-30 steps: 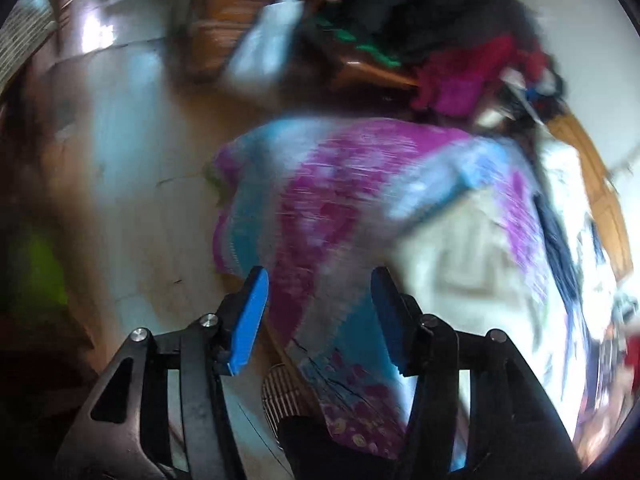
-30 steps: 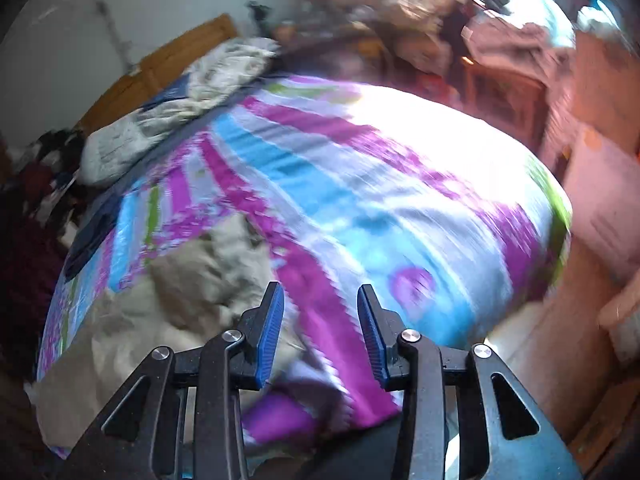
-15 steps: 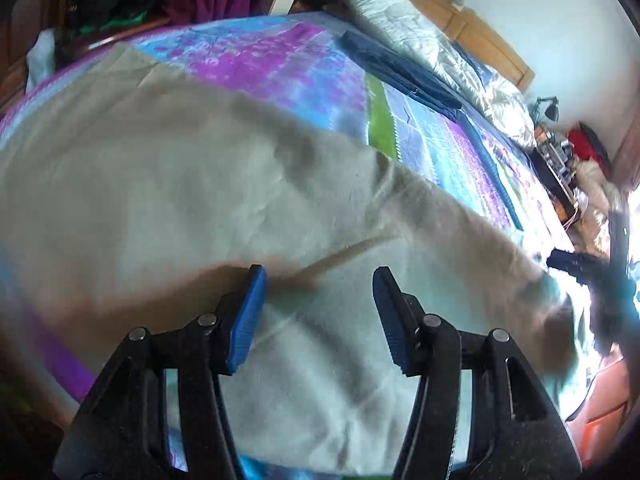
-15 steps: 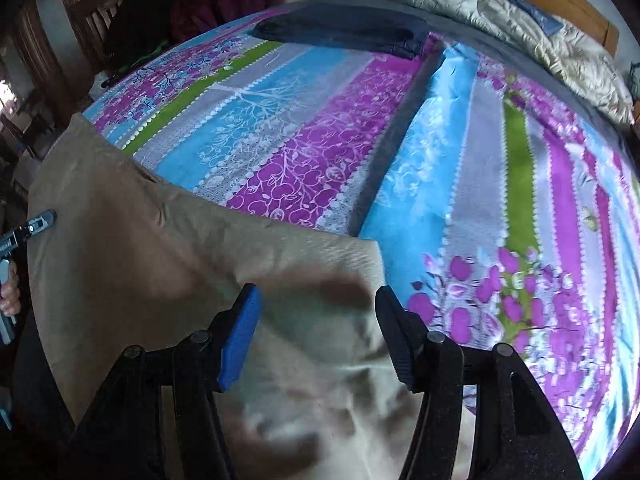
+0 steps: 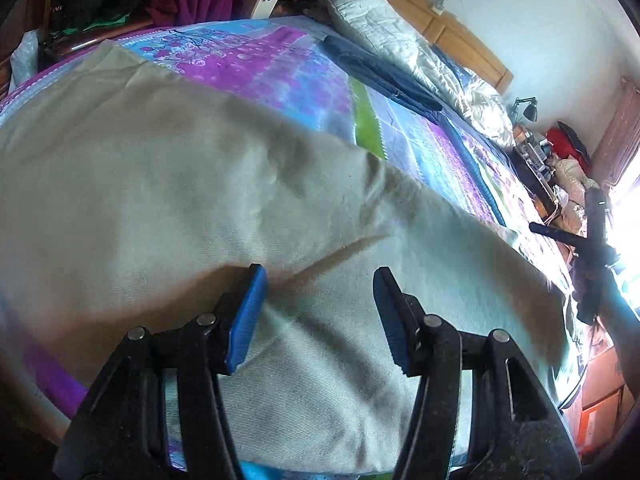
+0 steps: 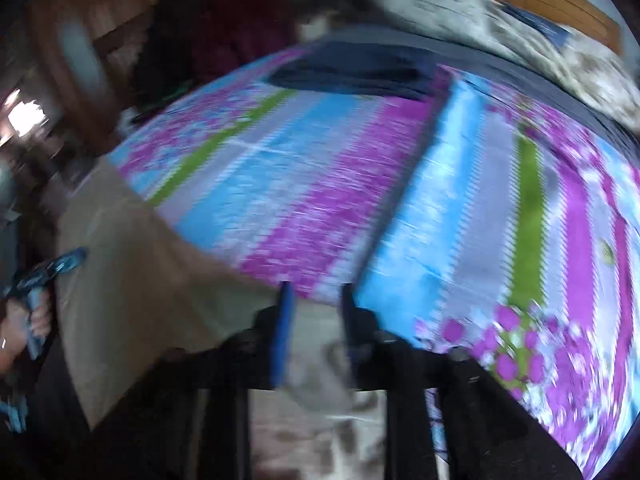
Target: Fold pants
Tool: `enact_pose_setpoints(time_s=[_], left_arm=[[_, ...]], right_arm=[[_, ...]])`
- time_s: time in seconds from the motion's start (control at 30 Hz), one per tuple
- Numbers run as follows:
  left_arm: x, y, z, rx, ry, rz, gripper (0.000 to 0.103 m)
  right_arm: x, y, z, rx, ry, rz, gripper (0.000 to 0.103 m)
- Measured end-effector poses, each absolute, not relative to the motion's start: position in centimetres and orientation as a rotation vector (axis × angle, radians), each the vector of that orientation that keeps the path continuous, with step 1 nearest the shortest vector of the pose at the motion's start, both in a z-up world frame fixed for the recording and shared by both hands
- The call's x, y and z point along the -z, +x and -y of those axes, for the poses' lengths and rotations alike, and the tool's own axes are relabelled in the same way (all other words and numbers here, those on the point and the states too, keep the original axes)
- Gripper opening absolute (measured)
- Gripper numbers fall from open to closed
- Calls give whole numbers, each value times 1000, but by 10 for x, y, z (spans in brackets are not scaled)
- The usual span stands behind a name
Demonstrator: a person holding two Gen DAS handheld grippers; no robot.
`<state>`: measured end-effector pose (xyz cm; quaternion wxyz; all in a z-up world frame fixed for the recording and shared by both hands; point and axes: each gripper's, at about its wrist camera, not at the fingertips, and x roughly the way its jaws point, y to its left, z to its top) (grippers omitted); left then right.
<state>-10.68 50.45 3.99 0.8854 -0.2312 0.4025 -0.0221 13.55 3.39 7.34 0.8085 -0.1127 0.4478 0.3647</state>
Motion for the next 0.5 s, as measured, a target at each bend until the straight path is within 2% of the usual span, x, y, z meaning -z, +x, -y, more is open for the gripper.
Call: enact_pose_setpoints(time_s=[0.03, 0.13, 0.2, 0.3, 0.33, 0.37, 0.4, 0.43, 0.5], left_arm=[[-40, -106, -503, 51, -486, -834, 62], [-41, -104, -500, 51, -475, -838, 67], [-41, -102, -497, 48, -447, -845, 68], [-40, -103, -497, 50, -439, -842, 68], [-40, -103, -498, 51, -443, -841, 68], [-40, -103, -499, 52, -449, -840, 68], [-40, -103, -500, 54, -454, -839, 68], [-40, -103, -501, 56, -457, -839, 68], [-40, -103, -501, 59, -459, -838, 68]], right_arm=[[-75, 133, -49, -840, -316, -938, 82], [-63, 137, -86, -931, -588, -983, 84], [-51, 147, -97, -980, -708, -1040, 69], [-30, 155, -107, -1073, -788, -1171, 66], [-22, 154, -110, -1079, -838, -1202, 60], [-14, 151, -112, -1098, -877, -1230, 31], [-12, 145, -115, -1094, -945, -1201, 15], [-14, 138, -115, -1095, -1010, -1155, 4], [-23, 143, -107, -1036, -1009, -1089, 3]])
